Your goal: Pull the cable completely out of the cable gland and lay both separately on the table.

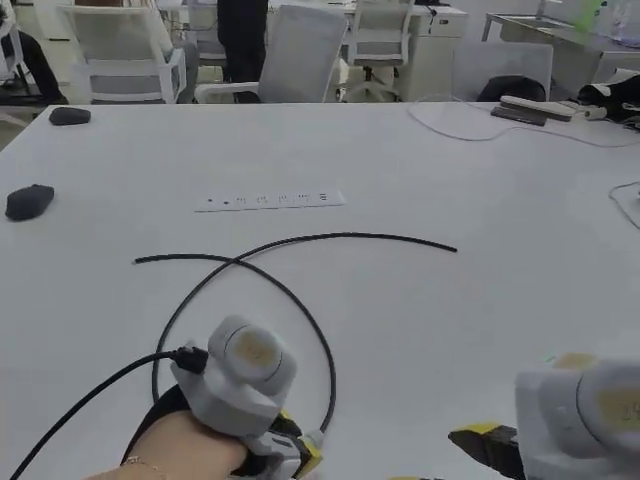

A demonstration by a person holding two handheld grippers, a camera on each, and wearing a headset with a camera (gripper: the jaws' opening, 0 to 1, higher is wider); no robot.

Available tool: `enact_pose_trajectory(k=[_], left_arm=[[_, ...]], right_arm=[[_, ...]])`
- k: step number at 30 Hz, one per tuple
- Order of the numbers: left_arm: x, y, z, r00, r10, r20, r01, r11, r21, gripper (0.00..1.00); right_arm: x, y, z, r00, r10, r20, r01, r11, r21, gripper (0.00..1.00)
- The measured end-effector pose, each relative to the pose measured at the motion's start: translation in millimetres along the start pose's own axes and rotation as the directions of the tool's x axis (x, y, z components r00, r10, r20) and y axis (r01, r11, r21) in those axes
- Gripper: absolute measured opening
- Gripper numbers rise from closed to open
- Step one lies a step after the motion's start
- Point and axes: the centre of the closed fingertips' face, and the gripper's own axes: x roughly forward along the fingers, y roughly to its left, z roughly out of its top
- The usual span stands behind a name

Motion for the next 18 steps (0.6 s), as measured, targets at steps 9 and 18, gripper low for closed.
enact_pose_trajectory(k=[9,18], left_arm=[[1.0,1.3,-6.7,0.9995,-0.019,-0.023,0.020,0.999,0.035,0.17],[-47.3,4.2,10.9,0.9991,-0.031,0.030,0.029,0.998,0.054,0.17]], right_arm=[[0.0,1.2,-0.3,1.0000,0.005,-0.003,-0.005,1.000,-0.003,0.56],[-0.7,0.1,-1.0,1.0000,-0.003,-0.009,0.003,1.000,0.001,0.58]])
